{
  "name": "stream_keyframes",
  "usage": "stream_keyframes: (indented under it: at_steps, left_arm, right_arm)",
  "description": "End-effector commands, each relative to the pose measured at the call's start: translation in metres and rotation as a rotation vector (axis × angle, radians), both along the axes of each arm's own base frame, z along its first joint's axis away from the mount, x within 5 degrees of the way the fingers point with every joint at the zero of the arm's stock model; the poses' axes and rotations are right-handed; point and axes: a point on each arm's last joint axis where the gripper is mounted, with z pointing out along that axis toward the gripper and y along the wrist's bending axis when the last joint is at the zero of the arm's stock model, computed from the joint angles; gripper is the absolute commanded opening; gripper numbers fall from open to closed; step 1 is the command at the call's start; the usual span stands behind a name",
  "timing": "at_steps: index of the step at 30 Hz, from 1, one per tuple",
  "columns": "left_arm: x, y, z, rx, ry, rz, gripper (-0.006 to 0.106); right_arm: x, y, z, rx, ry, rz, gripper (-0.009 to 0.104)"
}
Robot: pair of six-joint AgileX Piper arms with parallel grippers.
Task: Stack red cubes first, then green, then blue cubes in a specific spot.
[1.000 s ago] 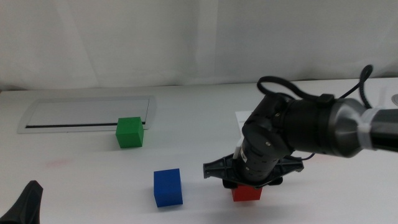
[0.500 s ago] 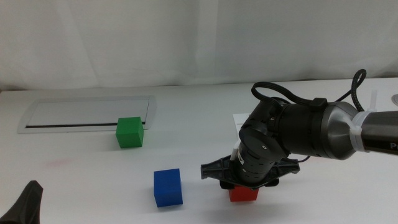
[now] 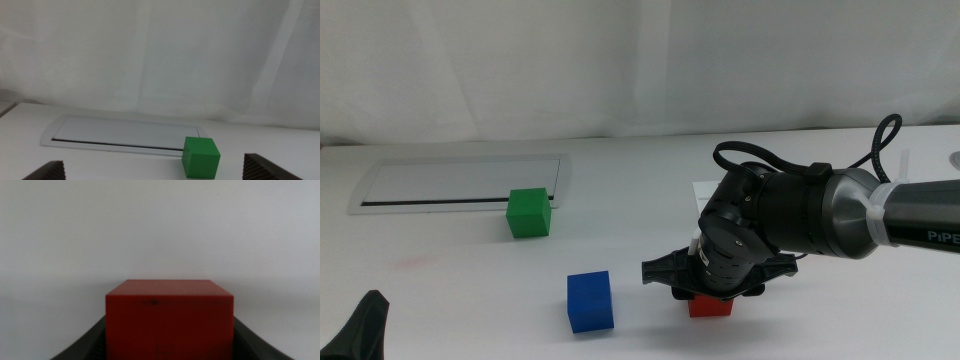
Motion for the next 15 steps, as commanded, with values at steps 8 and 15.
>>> stream_keyframes:
  at_steps: [8, 15]
  left_arm:
    - [-0.0006, -0.0006, -0.0123, -0.008, 0.025, -0.007, 0.088]
    - [-0.0006, -0.0007, -0.0121, -0.008, 0.024, -0.008, 0.088]
  right_arm:
    - [0.0003, 0.0015, -0.0100, -0.013, 0.012, 0.022, 0.079]
    - [0.0021, 0.0016, -0.0015, 0.003, -0.027, 0.043, 0.103]
